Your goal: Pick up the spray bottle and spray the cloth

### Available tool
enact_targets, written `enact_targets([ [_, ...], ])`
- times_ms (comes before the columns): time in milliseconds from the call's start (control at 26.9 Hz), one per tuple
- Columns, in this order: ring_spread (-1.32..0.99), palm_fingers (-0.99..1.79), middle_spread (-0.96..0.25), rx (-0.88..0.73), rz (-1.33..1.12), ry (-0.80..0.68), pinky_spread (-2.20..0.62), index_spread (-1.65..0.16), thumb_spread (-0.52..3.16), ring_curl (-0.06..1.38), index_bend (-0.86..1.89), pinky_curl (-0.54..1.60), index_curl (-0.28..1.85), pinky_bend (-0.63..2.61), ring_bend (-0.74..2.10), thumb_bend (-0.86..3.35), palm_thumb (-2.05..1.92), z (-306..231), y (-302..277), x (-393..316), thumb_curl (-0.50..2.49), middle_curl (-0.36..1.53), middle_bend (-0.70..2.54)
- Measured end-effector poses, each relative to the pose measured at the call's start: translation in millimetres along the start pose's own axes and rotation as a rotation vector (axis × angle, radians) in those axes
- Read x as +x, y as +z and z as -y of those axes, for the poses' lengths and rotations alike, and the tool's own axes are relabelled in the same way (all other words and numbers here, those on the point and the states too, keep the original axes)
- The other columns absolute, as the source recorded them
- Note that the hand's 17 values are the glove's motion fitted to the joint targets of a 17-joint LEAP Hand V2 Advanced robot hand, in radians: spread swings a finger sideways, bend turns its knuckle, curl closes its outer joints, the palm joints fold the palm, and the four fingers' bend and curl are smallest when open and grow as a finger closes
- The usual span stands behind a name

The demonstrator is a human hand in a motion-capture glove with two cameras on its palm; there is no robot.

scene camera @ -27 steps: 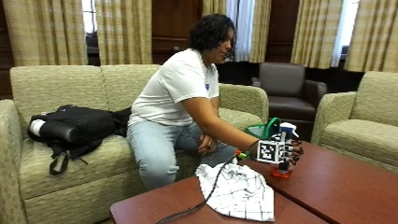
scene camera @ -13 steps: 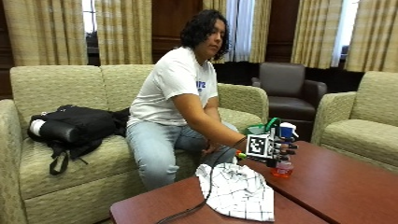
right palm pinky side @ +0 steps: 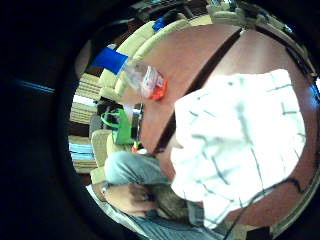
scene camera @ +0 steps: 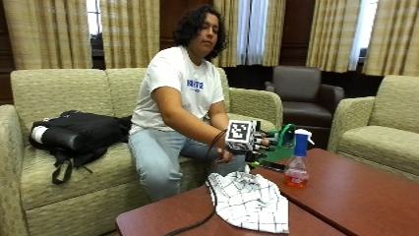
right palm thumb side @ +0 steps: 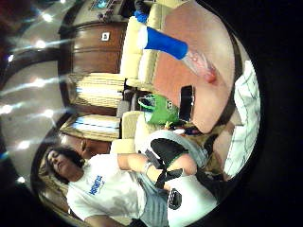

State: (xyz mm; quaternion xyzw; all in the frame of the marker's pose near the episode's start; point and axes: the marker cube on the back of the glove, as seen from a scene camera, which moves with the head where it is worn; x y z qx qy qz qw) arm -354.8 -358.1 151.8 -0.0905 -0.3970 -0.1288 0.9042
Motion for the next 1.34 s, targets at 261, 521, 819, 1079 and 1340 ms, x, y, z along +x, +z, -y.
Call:
enact_targets([
  [261,-0.20,0.13,-0.16,-0.031,-0.210,0.014,0.11,-0.45,0.80,0.32,0.14,0.35,0.23,0.47,0.44,-0.04,0.54,-76.1,-77.0,23.2,0.41,0.36,0.26],
  [521,-0.19,0.15,-0.16,-0.136,-0.550,0.002,0.13,-0.45,0.81,0.31,0.14,0.35,0.23,0.45,0.41,-0.04,0.53,-132.8,-118.2,35.1,0.39,0.36,0.25],
  [819,-0.19,0.14,-0.16,-0.161,-0.769,-0.051,0.13,-0.46,0.82,0.30,0.14,0.34,0.24,0.43,0.39,-0.04,0.51,-176.3,-129.9,32.0,0.37,0.35,0.23],
  [1079,-0.19,0.14,-0.16,-0.154,-0.763,-0.029,0.14,-0.47,0.83,0.30,0.13,0.34,0.23,0.43,0.38,-0.04,0.49,-194.4,-128.1,34.9,0.36,0.35,0.22],
  [1340,-0.19,0.14,-0.16,-0.147,-0.737,-0.003,0.14,-0.47,0.84,0.30,0.13,0.34,0.22,0.42,0.38,-0.04,0.49,-194.3,-133.7,38.6,0.35,0.35,0.22],
])
